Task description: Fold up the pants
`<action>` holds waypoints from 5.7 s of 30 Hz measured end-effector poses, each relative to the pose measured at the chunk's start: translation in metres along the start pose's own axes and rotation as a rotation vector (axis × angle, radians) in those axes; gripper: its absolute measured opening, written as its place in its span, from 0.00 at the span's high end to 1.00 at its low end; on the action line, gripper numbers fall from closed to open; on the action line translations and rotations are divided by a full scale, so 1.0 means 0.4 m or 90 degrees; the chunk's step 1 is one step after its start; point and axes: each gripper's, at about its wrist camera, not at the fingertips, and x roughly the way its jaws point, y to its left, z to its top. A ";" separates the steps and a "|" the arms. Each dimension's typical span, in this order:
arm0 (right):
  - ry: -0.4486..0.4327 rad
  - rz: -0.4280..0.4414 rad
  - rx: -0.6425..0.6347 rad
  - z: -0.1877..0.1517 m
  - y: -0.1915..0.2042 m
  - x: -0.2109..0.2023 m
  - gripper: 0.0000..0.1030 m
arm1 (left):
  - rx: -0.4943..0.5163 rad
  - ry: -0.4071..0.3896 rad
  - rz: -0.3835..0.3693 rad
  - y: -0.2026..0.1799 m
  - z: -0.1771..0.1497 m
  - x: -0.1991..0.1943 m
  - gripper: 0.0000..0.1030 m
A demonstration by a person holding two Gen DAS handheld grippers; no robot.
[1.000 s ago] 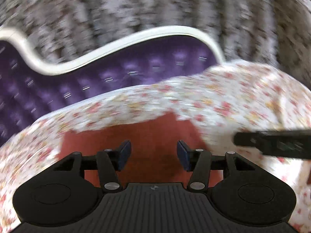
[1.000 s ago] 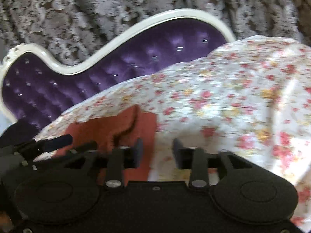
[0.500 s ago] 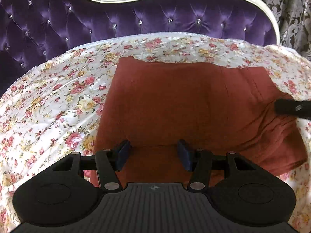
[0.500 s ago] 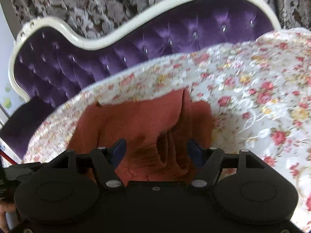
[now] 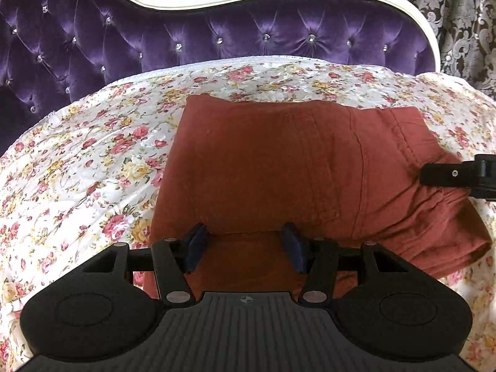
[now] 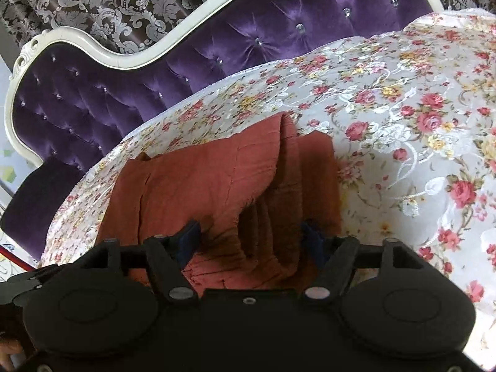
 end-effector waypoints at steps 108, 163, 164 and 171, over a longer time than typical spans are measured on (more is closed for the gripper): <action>-0.023 -0.020 -0.026 -0.042 -0.032 -0.045 0.22 | -0.105 0.017 -0.036 0.158 0.039 0.084 0.04; -0.113 -0.178 -0.094 0.055 -0.136 -0.043 0.80 | -0.034 0.014 0.028 -0.059 0.121 0.105 0.71; -0.124 -0.193 -0.081 0.061 -0.138 -0.057 0.80 | -0.032 0.020 0.028 -0.059 0.126 0.106 0.71; -0.163 -0.150 -0.103 0.051 -0.060 -0.149 0.78 | -0.047 0.035 0.040 -0.072 0.124 0.082 0.72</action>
